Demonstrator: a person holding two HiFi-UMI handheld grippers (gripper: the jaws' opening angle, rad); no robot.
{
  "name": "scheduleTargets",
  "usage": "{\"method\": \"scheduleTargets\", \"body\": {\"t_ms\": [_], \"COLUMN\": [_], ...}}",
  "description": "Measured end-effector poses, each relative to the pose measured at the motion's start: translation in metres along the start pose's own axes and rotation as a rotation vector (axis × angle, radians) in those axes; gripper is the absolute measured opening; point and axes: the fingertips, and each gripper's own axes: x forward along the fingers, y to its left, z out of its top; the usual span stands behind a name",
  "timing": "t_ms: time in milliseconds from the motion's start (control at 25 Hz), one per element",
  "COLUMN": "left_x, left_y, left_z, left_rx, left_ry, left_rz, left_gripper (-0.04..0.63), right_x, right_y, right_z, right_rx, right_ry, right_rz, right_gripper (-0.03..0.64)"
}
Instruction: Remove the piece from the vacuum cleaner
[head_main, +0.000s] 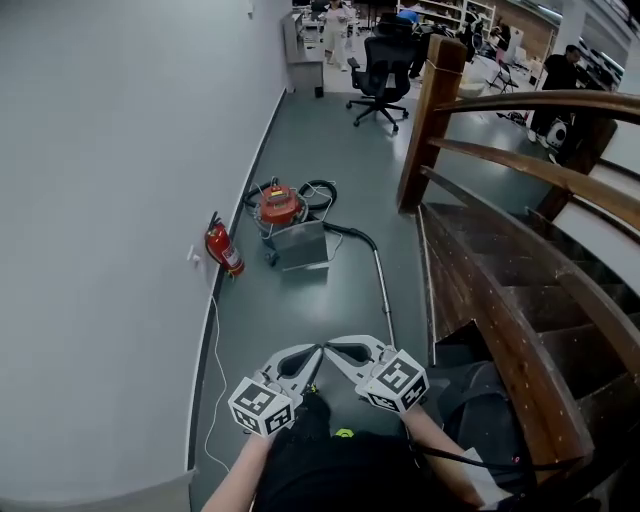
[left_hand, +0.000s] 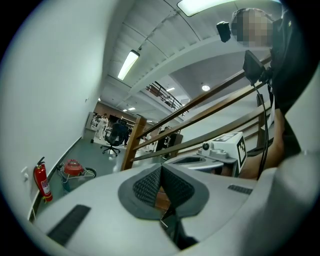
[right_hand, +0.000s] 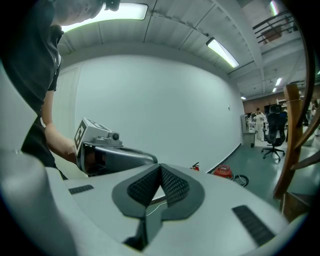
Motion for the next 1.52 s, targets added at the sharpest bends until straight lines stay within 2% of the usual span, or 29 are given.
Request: {"method": "scheduleTargets", "body": {"t_ms": [320, 1000, 1520], "left_x": [0.028, 0.06, 0.063], "left_y": [0.055, 0.168, 0.198], "left_z": [0.031, 0.057, 0.058], "left_rx": [0.054, 0.026, -0.003], "left_ry": [0.014, 0.026, 0.028], "left_rz": [-0.028, -0.043, -0.057], "left_gripper": [0.008, 0.008, 0.008], "right_x": [0.039, 0.132, 0.159], "right_y": [-0.048, -0.124, -0.137], "right_z": [0.028, 0.051, 0.052], "right_rx": [-0.001, 0.009, -0.004], "right_ry": [-0.007, 0.034, 0.08], "right_rz": [-0.04, -0.067, -0.056], "right_gripper": [0.014, 0.014, 0.014]}}
